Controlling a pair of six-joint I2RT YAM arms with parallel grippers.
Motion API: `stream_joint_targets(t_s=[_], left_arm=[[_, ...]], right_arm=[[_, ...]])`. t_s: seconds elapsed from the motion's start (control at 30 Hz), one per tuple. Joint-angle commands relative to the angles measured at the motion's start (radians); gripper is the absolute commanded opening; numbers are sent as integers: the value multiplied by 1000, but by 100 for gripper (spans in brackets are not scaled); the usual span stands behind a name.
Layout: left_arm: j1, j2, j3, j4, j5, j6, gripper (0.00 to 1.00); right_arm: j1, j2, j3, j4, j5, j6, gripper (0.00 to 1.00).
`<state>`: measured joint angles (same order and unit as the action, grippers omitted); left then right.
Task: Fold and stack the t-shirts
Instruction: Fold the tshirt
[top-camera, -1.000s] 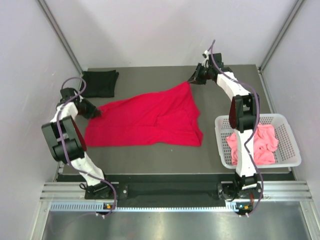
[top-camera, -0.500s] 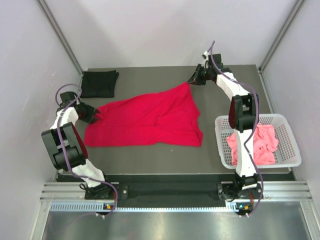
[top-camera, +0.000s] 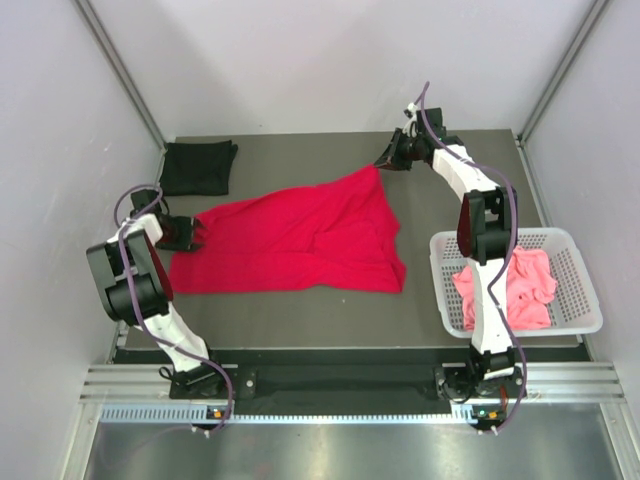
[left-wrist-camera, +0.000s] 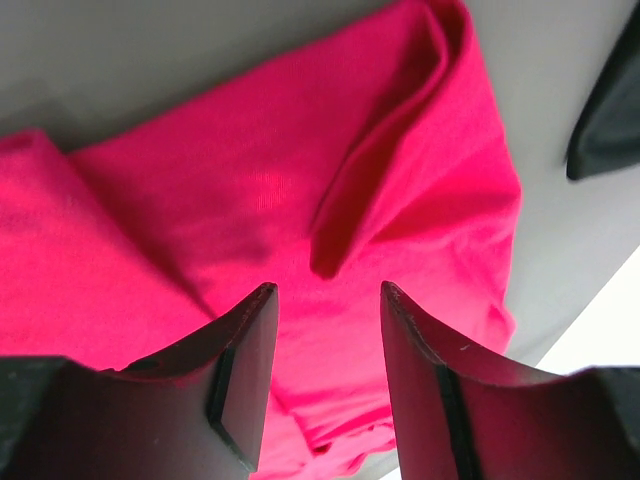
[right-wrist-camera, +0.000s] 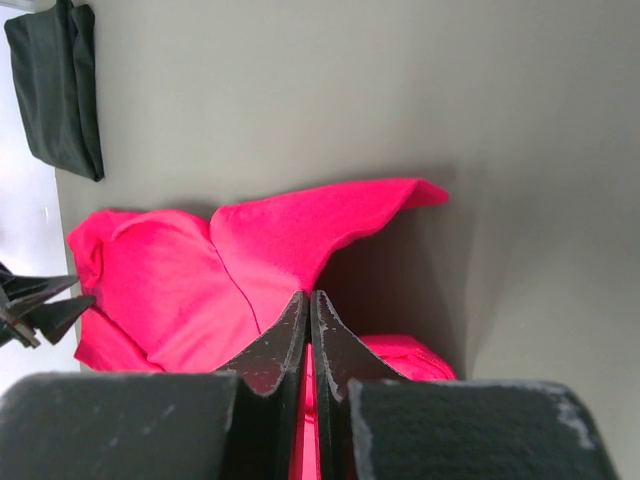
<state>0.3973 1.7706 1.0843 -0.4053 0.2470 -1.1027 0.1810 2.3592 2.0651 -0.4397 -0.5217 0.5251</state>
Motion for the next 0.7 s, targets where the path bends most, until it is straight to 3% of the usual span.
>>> stream_joint_targets(t_s=[0.0,0.43,0.67], left_arm=[[-2,30,34,65,-17,-55,50],[-5,67,52,88,-17,-109,45],[-6,86,65,94,-8,-114,30]], right_arm=[[6,-11,52,33,-8,-8,0],[8,-12,55,38,-6,-13,0],[12,-11,58,38,-4,-14,0]])
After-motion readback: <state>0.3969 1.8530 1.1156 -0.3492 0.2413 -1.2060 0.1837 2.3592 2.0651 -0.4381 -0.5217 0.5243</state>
